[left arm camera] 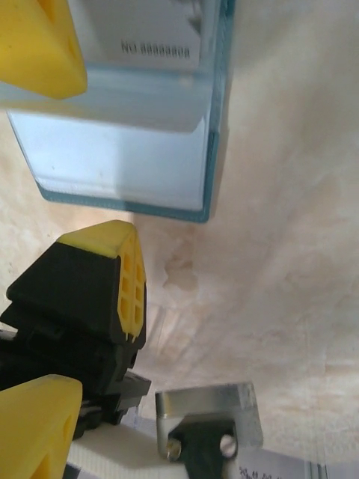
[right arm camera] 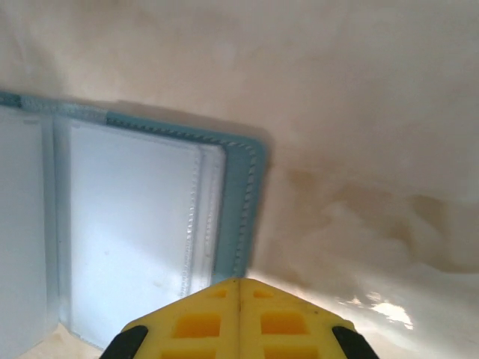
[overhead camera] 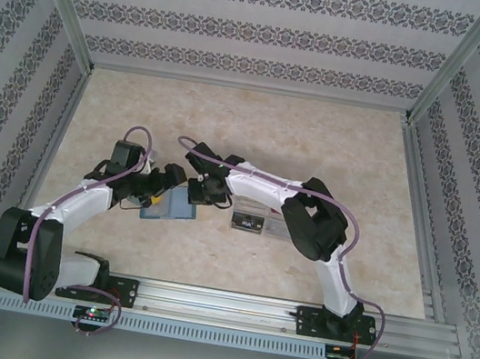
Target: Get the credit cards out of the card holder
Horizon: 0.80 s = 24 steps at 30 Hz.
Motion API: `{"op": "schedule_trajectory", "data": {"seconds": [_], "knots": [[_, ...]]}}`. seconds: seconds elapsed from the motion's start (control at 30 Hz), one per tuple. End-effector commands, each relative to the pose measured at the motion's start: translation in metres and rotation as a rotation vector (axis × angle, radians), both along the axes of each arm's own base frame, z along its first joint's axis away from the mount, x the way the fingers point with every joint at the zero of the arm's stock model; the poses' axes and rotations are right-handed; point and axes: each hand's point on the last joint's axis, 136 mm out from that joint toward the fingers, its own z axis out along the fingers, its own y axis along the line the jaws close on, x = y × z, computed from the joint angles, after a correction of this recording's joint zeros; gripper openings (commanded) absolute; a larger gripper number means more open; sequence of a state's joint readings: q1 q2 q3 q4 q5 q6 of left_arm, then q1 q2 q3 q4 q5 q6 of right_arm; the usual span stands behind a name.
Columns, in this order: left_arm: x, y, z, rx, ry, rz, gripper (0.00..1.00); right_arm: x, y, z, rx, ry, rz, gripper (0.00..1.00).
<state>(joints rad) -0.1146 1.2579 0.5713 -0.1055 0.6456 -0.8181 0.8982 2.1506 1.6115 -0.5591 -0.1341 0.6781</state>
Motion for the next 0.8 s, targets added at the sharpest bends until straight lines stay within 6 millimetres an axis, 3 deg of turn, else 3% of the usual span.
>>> {"op": "schedule_trajectory", "data": {"seconds": [0.0, 0.17, 0.43, 0.77], "knots": [[0.010, -0.016, 0.008, -0.069, -0.032, -0.011, 0.94, 0.015, -0.004, 0.037, 0.030, -0.098, -0.028, 0.00], [0.007, -0.010, 0.012, -0.027, -0.040, 0.008, 0.92, 0.014, -0.005, 0.037, 0.049, -0.087, -0.038, 0.00], [-0.010, 0.036, 0.014, 0.151, -0.048, 0.132, 0.80, 0.013, 0.004, 0.041, 0.085, -0.078, -0.027, 0.00], [-0.009, 0.026, -0.014, 0.097, 0.030, 0.105, 0.78, 0.012, 0.003, 0.045, 0.090, -0.081, -0.028, 0.00]]}}
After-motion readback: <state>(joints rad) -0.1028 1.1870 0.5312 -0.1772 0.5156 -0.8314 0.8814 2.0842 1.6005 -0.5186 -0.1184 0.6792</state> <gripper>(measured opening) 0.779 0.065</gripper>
